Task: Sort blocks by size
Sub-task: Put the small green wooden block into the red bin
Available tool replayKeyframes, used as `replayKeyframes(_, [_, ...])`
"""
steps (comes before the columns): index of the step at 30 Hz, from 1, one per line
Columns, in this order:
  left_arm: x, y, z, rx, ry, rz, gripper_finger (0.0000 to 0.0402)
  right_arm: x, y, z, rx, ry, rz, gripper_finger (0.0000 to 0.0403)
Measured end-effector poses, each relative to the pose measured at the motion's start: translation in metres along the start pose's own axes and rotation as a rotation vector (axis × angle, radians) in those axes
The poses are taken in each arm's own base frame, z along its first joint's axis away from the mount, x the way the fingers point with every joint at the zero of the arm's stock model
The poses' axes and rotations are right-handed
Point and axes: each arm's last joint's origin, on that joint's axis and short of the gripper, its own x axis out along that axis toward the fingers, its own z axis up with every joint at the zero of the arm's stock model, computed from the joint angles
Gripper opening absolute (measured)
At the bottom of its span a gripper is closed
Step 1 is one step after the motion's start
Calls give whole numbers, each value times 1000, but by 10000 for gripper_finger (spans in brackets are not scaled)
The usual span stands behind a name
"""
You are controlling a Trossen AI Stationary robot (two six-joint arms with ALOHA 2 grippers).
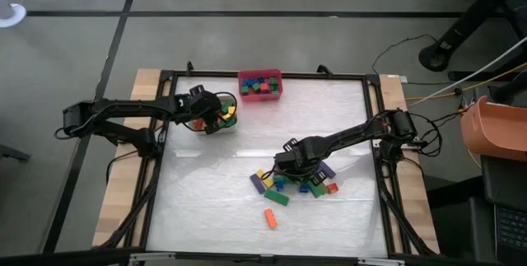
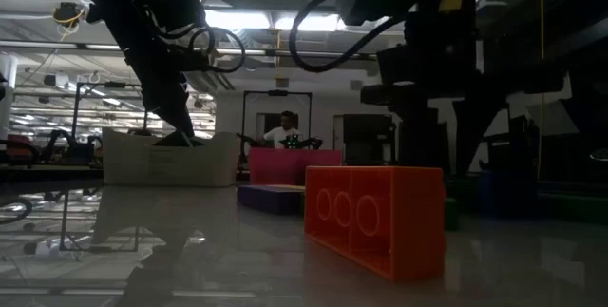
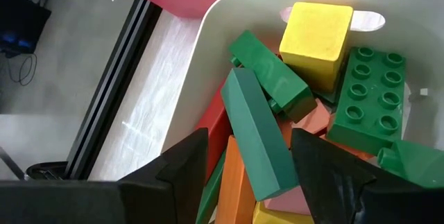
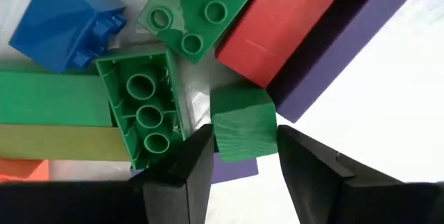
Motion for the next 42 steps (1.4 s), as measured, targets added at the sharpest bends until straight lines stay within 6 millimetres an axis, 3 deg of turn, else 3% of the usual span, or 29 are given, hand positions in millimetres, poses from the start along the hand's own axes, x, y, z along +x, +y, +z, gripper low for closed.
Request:
replayKeyframes(15, [0, 0, 0, -5, 0, -1, 192, 14, 2, -1, 6, -45, 8, 158])
replayKeyframes(23, [0, 0, 1, 3, -7, 0, 192, -1, -10, 8, -13, -76, -109, 131])
replayKeyframes(32, [0, -1, 1, 6, -11, -1, 192, -47, -70, 5, -90, 4, -494, 147])
replayKeyframes(38, [-4, -8, 3, 28, -31, -21, 192, -57, -136, -25, -34, -35, -675, 138])
replayKeyframes(42, [-7, -14, 4, 51, -44, -37, 192, -52, -177, -52, 55, -85, -740, 152])
